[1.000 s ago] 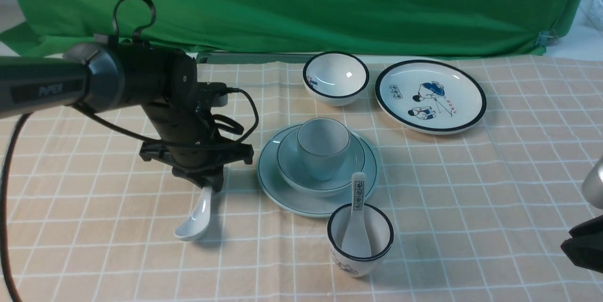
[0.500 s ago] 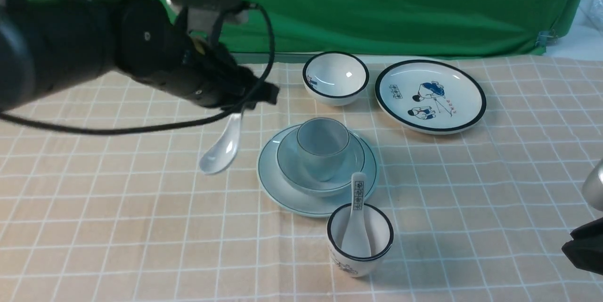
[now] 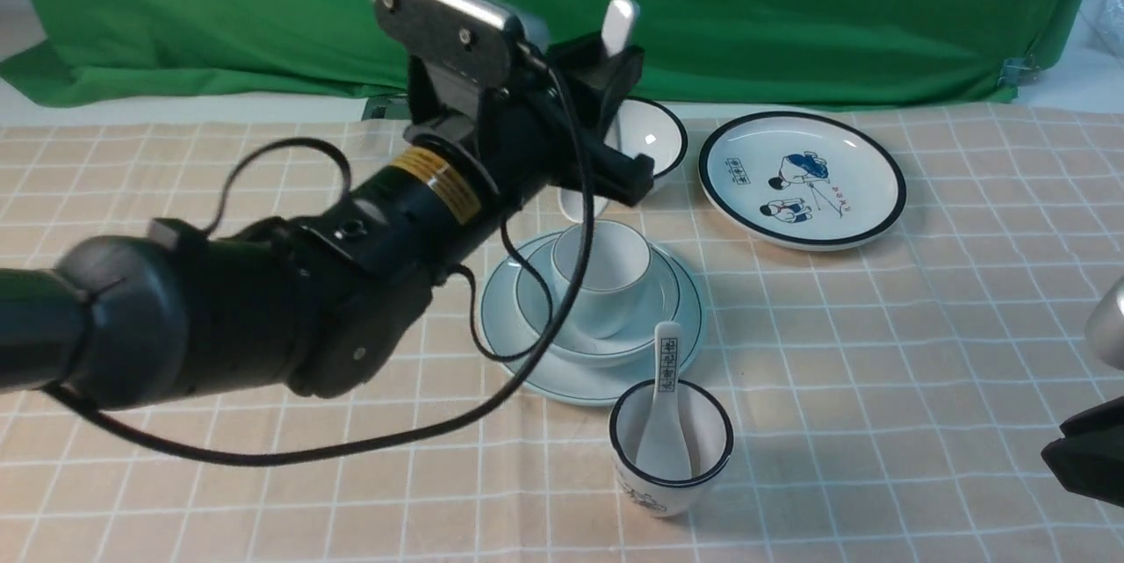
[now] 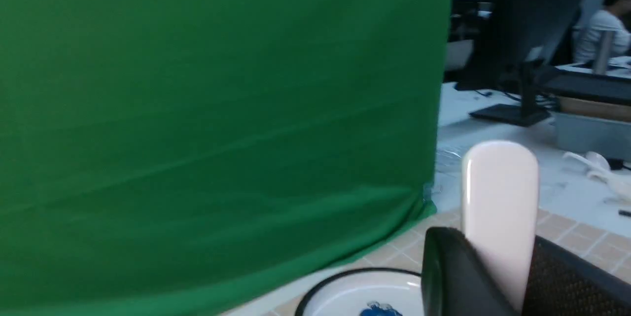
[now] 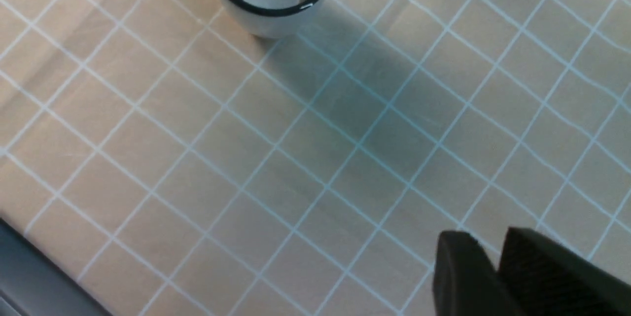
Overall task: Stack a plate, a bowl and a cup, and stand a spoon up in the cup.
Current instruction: Use the left arm to put the blue soup spoon into the blue teacup in the middle
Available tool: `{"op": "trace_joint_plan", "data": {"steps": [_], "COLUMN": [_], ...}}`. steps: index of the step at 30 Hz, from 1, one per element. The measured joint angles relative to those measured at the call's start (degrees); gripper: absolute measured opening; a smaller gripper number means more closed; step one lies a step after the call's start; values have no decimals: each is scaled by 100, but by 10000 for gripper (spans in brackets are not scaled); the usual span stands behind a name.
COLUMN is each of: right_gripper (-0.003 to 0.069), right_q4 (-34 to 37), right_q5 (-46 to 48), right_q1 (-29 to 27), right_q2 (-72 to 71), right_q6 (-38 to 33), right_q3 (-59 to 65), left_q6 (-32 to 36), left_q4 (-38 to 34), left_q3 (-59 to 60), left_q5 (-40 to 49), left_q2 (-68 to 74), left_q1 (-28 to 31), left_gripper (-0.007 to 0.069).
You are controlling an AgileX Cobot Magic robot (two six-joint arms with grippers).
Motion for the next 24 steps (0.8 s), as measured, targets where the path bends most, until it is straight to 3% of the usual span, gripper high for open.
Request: {"op": "trace_joint_plan", "data": {"steps": [17, 21, 24], "right_gripper": [157, 157, 157], "right_q4": [0, 0, 0], "right_q5": [78, 78, 78], "right_q1": [0, 0, 0], "right_q2": [0, 0, 0], "right_q6": [75, 75, 75], "right_q3": [0, 0, 0], "left_q6": [-188, -143, -99], "left_q4": [54, 52, 45], "left_q3": [-288, -288, -288], "left_q5": [-432, -421, -410], "left_q2": [1288, 1385, 1396], "left_q1": [38, 38, 38], "left_gripper": [115, 165, 253]}}
